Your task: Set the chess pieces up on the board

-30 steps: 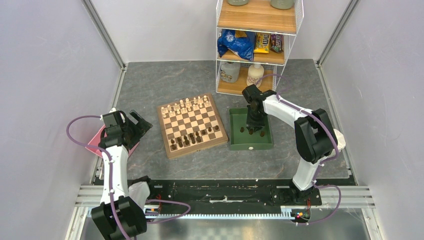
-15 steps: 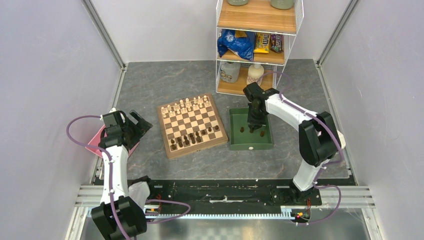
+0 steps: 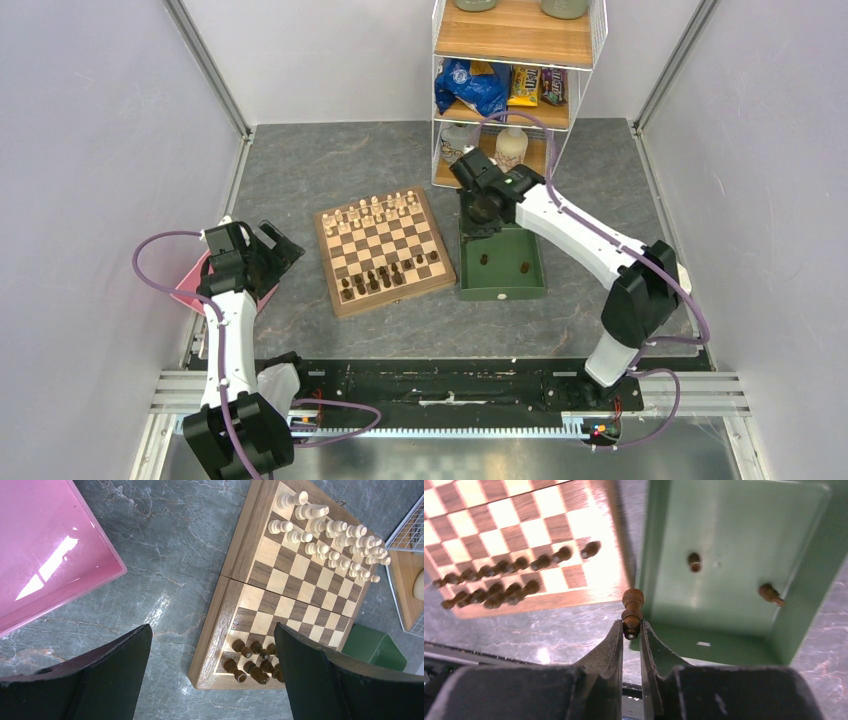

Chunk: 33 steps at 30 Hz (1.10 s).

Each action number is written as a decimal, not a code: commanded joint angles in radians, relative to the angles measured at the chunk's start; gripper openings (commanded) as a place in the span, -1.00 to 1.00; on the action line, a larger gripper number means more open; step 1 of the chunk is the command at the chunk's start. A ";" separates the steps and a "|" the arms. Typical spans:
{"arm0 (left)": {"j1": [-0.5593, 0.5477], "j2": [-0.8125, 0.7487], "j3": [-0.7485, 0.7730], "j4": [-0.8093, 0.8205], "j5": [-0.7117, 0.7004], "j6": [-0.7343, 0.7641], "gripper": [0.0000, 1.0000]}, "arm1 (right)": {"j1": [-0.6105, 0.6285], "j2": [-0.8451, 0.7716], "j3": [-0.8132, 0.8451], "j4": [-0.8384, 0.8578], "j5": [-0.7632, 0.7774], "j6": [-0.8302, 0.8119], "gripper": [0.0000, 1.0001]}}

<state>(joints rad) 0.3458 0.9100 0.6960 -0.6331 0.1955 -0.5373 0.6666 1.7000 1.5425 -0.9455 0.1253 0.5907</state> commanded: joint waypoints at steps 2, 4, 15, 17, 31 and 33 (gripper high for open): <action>0.004 -0.007 0.013 0.016 0.035 0.023 0.98 | 0.111 0.093 0.105 -0.016 -0.021 -0.007 -0.76; 0.005 -0.007 0.013 0.015 0.035 0.023 0.97 | 0.147 0.130 0.132 -0.012 -0.039 -0.004 -0.76; 0.005 -0.010 0.013 0.015 0.036 0.023 0.97 | 0.252 0.290 0.233 -0.007 -0.086 -0.009 -0.75; 0.005 -0.010 0.013 0.015 0.035 0.022 0.98 | 0.259 0.308 0.242 -0.005 -0.087 -0.010 -0.75; 0.005 -0.005 0.013 0.015 0.036 0.023 0.97 | 0.266 0.392 0.308 -0.030 -0.061 -0.016 -0.73; 0.005 -0.005 0.013 0.015 0.037 0.023 0.97 | 0.266 0.401 0.312 -0.030 -0.058 -0.017 -0.73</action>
<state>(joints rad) 0.3458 0.9100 0.6960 -0.6331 0.2134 -0.5373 0.9276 2.0811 1.8057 -0.9630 0.0555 0.5861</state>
